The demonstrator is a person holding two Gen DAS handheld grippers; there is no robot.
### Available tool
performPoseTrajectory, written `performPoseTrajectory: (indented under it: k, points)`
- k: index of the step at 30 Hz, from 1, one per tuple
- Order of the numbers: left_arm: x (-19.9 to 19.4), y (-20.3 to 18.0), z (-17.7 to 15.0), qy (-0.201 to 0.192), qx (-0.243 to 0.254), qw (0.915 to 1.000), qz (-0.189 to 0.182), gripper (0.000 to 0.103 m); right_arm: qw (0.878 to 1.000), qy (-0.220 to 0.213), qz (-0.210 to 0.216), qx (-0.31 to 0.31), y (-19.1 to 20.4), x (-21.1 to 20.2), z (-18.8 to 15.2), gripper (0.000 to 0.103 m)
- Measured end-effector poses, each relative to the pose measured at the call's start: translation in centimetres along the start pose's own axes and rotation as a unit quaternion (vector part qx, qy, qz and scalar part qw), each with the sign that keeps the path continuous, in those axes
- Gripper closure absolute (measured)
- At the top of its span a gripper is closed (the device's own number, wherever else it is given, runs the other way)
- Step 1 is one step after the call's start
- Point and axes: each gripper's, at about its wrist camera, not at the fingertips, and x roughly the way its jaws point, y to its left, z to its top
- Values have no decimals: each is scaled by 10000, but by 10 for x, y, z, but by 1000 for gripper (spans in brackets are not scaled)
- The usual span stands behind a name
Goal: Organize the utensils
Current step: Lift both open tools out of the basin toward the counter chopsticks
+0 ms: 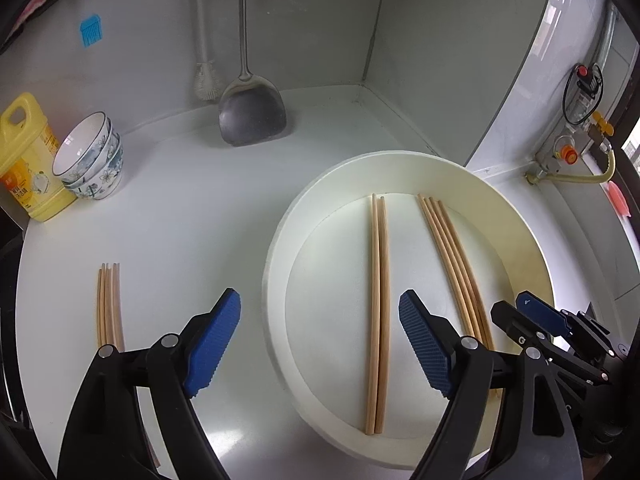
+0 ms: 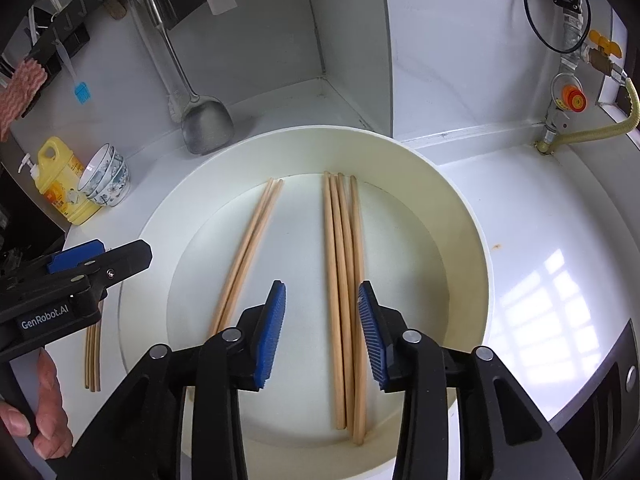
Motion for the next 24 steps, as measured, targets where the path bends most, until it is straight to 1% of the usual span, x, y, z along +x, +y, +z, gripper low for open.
performPoseTrajectory:
  k: [4, 12, 18, 21, 24]
  points:
    - [-11, 20, -5, -54, -141, 9999, 46, 20, 9999, -47, 65, -135, 18, -6, -2, 61]
    - [-44, 75, -21, -188, -358, 9986, 348, 17, 9991, -97, 199, -349, 63, -15, -6, 54]
    - [-70, 129, -40, -289, -510, 9965, 591, 14, 9980, -265, 270, -497, 112, -26, -10, 50]
    - [-82, 159, -52, -375, -612, 9954, 628, 12, 9971, -381, 260, -602, 139, -33, -16, 47]
    - [-91, 186, -64, -402, -602, 9949, 704, 12, 9967, -418, 270, -645, 166, -36, -25, 45]
